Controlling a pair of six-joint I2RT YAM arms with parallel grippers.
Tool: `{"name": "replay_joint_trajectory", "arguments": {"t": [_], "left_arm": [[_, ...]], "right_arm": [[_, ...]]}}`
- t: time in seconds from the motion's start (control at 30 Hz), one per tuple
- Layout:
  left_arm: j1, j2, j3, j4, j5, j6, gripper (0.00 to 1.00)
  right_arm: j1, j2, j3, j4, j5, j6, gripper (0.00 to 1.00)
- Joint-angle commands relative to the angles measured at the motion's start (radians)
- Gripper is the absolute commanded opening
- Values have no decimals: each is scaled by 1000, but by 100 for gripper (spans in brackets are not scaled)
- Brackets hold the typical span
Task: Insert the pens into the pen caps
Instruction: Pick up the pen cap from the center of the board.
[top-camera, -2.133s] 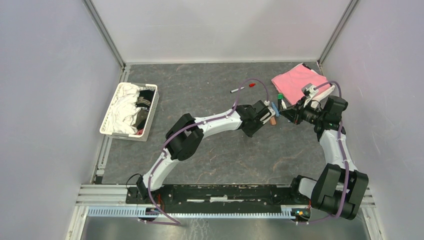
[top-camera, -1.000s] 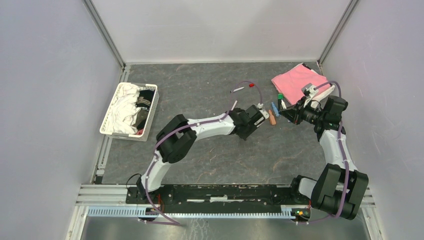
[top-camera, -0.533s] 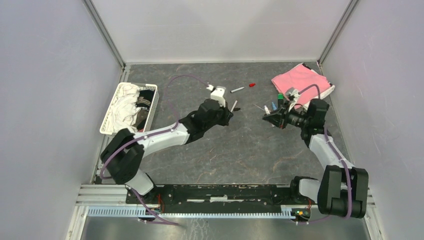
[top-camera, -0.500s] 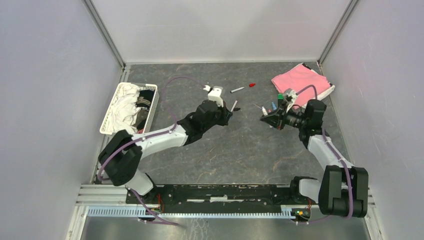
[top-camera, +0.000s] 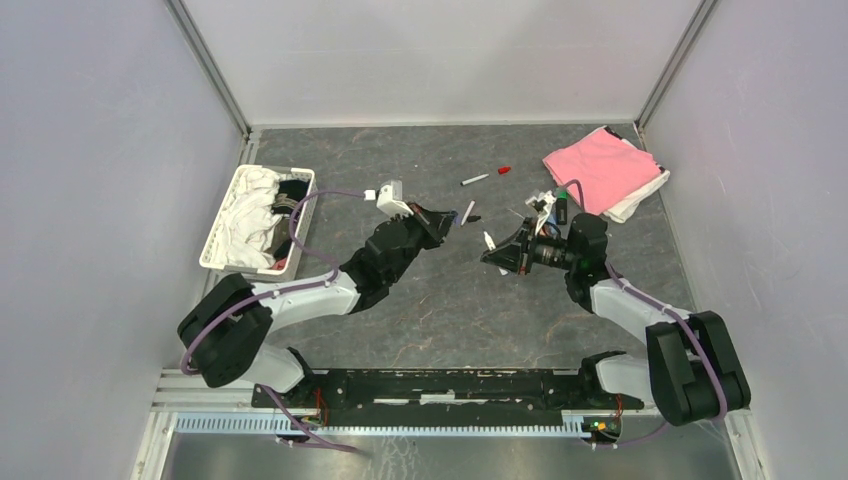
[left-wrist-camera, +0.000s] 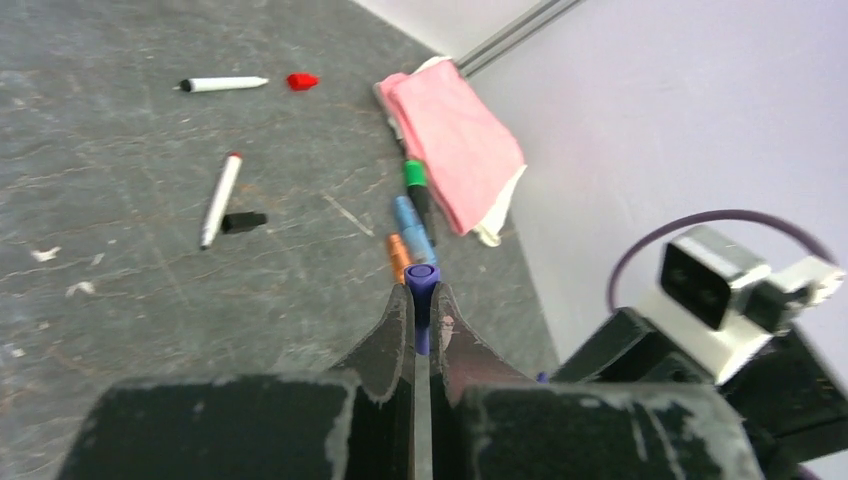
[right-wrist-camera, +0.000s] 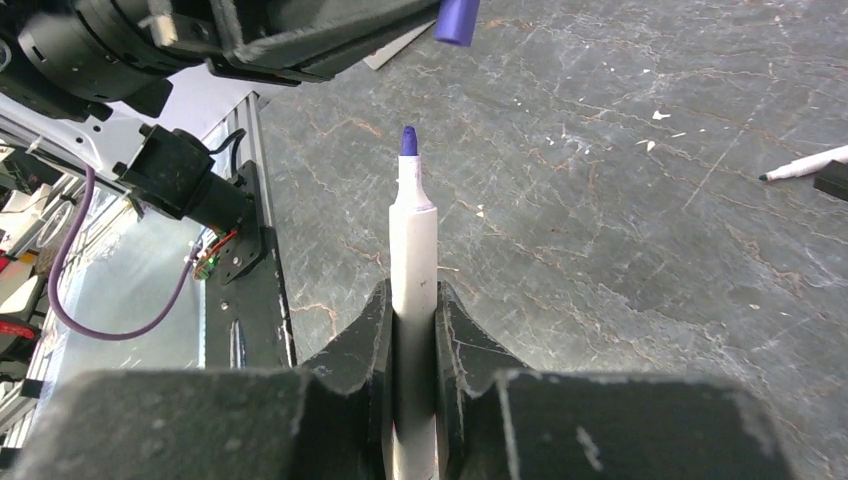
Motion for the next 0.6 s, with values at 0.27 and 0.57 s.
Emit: {"name": "replay_joint_trajectory", "arguments": {"t": [0.27,0.57], "left_arm": [[-16,84,-82,537,96,-27,2],[-16,195,-108,817,222,-14,2]], "right_arm": [[88,27,-4,131,29,166,0],[97,8,-7,164,27,193,0]]}}
